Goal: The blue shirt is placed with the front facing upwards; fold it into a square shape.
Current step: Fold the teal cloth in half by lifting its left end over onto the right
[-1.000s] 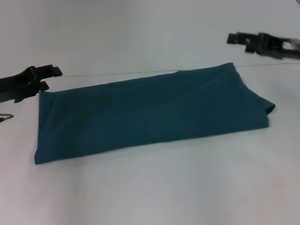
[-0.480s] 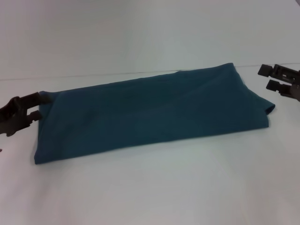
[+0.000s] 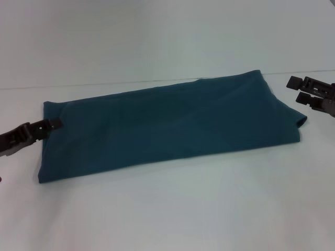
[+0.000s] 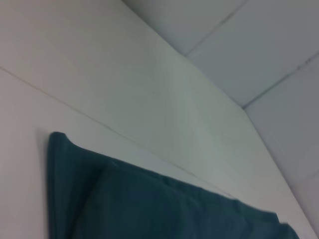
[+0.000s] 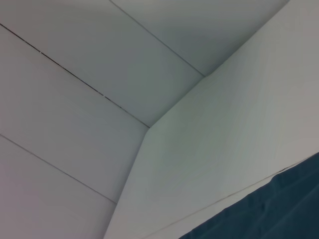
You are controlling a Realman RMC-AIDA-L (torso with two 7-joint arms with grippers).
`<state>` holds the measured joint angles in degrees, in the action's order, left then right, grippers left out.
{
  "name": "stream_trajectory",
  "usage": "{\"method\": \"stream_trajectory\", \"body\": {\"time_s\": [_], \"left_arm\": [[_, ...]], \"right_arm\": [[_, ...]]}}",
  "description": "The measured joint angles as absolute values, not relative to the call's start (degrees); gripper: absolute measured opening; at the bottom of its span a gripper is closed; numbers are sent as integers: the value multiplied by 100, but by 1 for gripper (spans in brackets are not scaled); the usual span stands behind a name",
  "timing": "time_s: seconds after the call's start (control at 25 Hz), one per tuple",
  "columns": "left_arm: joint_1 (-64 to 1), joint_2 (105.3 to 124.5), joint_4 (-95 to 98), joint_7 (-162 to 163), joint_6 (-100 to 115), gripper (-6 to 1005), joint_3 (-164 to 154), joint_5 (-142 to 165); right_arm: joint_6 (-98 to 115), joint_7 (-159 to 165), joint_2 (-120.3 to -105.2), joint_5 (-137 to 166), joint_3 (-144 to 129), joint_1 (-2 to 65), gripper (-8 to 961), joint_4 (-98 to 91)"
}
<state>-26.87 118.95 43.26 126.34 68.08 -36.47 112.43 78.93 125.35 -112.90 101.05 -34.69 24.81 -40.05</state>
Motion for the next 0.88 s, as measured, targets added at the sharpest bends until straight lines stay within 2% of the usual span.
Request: {"method": "stream_trajectory", "body": {"time_s": [0.32, 0.52, 0.76, 0.88], "left_arm": [[-2847, 11777, 4313, 12892, 6980, 670, -3644, 11431], [-2906, 11771, 4304, 13153, 6893, 805, -3643, 11573], [-2990, 11673, 4324, 14433, 6906, 875, -3586, 11693], [-3046, 11619, 4349, 14873, 6920, 875, -3537, 11735]], "right_arm": [[7821, 12484, -11284, 10117, -3472, 2526, 899, -3999], [7821, 12482, -11279, 10117, -3472, 2557, 899, -3958], [7823, 12480, -11275, 10118, -3472, 2572, 900, -3942], [7825, 12480, -11276, 10120, -3478, 2572, 900, -3936]]}}
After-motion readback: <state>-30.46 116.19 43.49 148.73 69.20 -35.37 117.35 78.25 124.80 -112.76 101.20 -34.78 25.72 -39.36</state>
